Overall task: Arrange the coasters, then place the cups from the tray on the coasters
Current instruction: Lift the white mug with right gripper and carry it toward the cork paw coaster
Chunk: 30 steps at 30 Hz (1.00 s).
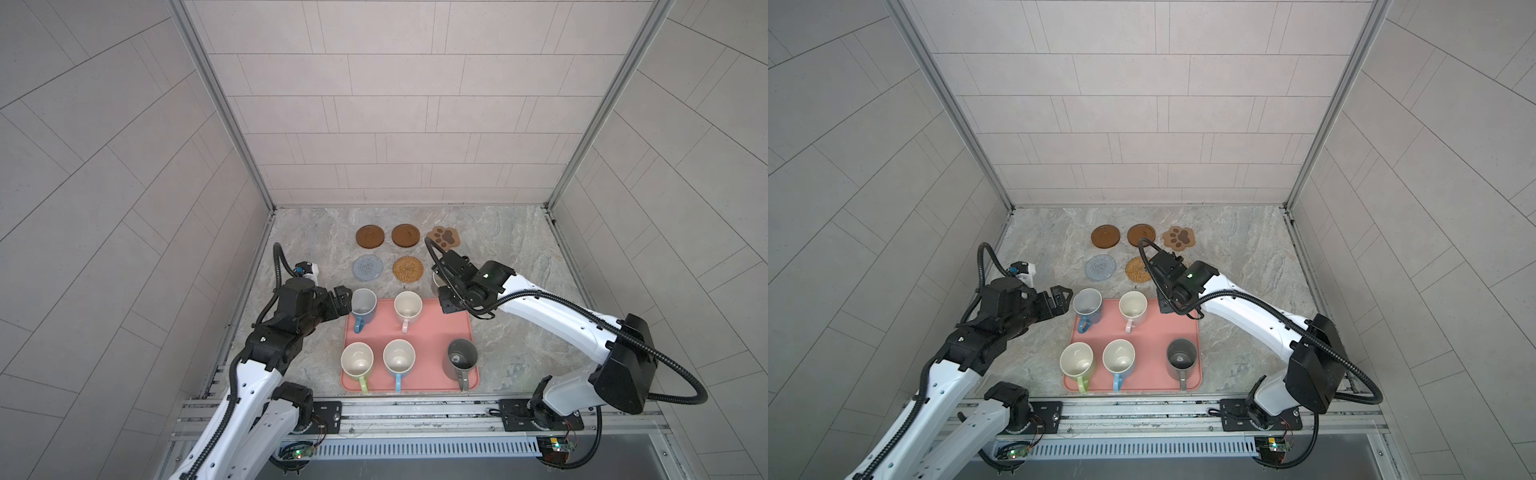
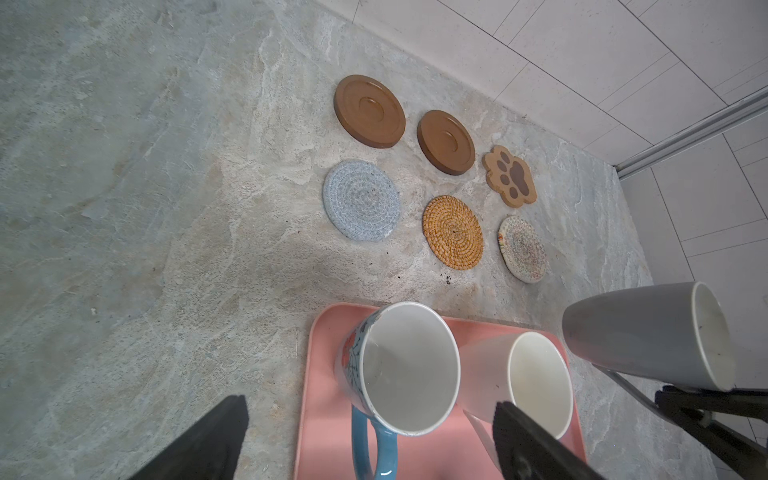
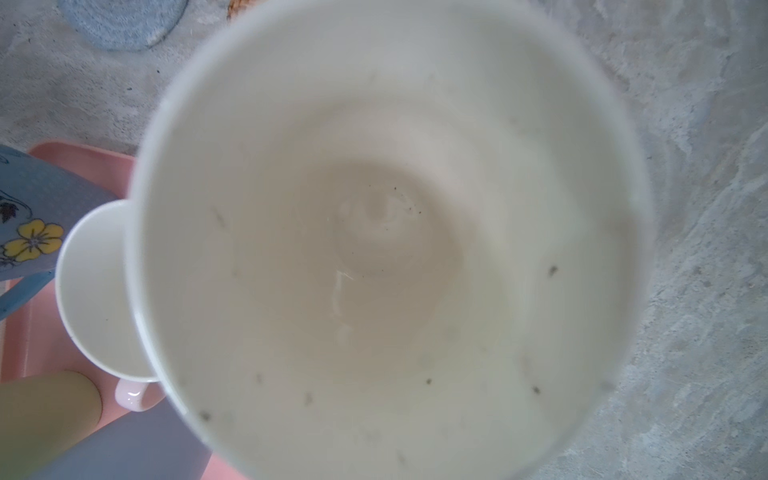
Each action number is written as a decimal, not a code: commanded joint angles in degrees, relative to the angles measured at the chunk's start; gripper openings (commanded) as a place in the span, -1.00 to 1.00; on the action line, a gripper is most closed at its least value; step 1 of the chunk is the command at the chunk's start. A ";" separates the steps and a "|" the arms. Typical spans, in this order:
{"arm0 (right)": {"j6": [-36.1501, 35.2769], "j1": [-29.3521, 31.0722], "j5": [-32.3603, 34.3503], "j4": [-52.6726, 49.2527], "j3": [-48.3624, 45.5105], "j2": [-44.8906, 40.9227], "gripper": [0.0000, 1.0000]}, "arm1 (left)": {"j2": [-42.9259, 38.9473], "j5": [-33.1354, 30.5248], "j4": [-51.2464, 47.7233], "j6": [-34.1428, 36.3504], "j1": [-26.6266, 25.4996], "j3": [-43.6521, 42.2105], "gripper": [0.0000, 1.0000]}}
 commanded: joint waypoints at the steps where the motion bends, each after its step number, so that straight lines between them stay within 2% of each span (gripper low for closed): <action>1: -3.07 -1.98 1.31 -0.27 4.00 0.42 -0.94 | -0.42 -0.32 0.17 0.48 0.29 -0.23 1.00; 5: -5.93 -4.42 1.11 -1.10 8.70 3.16 -0.95 | 0.24 -0.60 0.53 1.72 0.30 0.39 1.00; 13: -12.77 -11.29 -3.43 -0.56 16.62 9.77 -0.96 | 0.29 -1.27 0.75 2.47 0.26 1.01 1.00; 23: -25.91 -20.93 -9.72 -1.70 28.68 22.48 -0.96 | 0.04 -4.15 0.97 1.98 0.28 0.13 1.00; 30: -30.34 -24.54 -11.21 -5.04 39.41 30.96 -0.96 | 0.35 -4.58 1.94 0.93 0.26 -0.34 1.00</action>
